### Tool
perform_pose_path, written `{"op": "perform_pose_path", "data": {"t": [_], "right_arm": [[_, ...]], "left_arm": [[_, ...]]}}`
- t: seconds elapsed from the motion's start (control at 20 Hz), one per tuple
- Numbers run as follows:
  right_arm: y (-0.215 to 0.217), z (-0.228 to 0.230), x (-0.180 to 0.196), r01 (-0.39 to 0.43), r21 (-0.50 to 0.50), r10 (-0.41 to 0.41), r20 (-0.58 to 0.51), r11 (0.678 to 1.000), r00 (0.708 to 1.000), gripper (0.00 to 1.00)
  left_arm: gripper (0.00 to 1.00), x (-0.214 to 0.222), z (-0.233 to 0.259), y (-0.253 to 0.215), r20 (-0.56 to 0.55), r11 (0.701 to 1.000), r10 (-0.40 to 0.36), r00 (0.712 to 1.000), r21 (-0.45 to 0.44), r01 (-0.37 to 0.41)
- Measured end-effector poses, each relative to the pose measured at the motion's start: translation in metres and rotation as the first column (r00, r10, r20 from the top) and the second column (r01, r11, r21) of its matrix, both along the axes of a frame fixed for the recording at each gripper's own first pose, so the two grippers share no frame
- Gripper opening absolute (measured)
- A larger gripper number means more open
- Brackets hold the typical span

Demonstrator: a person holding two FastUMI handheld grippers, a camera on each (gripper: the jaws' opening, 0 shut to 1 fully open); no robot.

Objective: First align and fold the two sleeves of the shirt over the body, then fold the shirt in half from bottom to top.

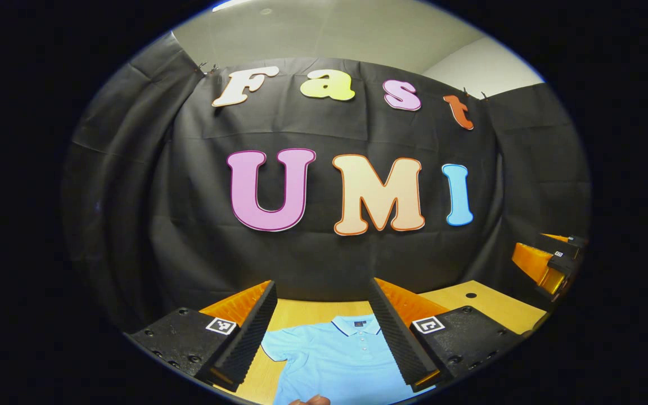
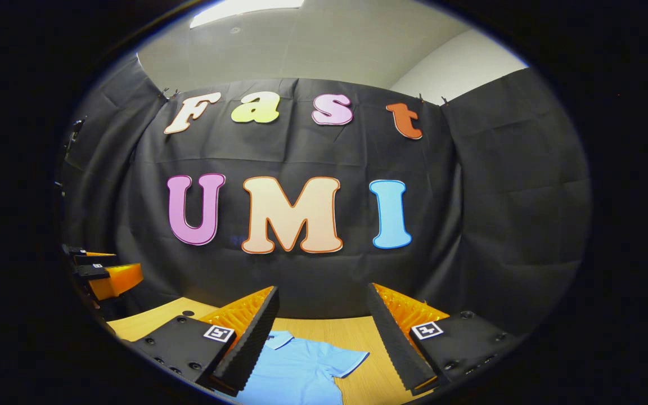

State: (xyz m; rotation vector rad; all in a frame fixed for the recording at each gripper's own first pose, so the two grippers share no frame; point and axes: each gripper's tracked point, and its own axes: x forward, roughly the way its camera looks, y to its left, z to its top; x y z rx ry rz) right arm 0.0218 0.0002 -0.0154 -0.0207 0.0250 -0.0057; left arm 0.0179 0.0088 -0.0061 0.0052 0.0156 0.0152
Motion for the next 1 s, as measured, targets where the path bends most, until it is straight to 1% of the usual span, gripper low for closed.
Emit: {"op": "perform_pose_path", "data": {"t": [0.25, 0.3, 0.4, 0.5, 0.75, 1.0], "right_arm": [[-0.002, -0.026, 0.020, -0.002, -0.022, 0.001, -0.050, 1.000, 0.999, 0.99], [-0.005, -0.034, 0.027, -0.001, -0.034, -0.001, -0.064, 0.999, 0.998, 0.98], [-0.010, -0.054, 0.043, 0.005, -0.051, -0.010, -0.105, 0.999, 0.994, 0.99], [-0.020, -0.076, 0.058, 0.020, -0.062, -0.029, -0.145, 0.998, 0.989, 0.98], [-0.037, -0.142, 0.096, 0.038, -0.041, -0.048, -0.256, 0.998, 0.965, 0.99], [-0.054, -0.215, 0.127, 0.056, -0.101, -0.089, -0.367, 0.993, 0.926, 0.99]], "left_arm": [[0.97, 0.006, -0.005, -0.001, -0.009, 1.000, -0.003, 1.000, -0.001, 0.003], [0.97, 0.007, -0.008, -0.001, -0.013, 1.000, -0.002, 1.000, -0.003, 0.002], [0.97, 0.009, -0.010, 0.001, -0.019, 1.000, 0.001, 1.000, 0.000, -0.001], [0.98, 0.011, -0.010, 0.004, -0.022, 1.000, 0.006, 1.000, 0.007, -0.006], [0.96, 0.020, -0.009, 0.015, -0.025, 0.999, 0.027, 0.999, 0.030, -0.027], [0.96, 0.030, -0.016, 0.030, -0.036, 0.997, 0.056, 0.998, 0.049, -0.055]]}}
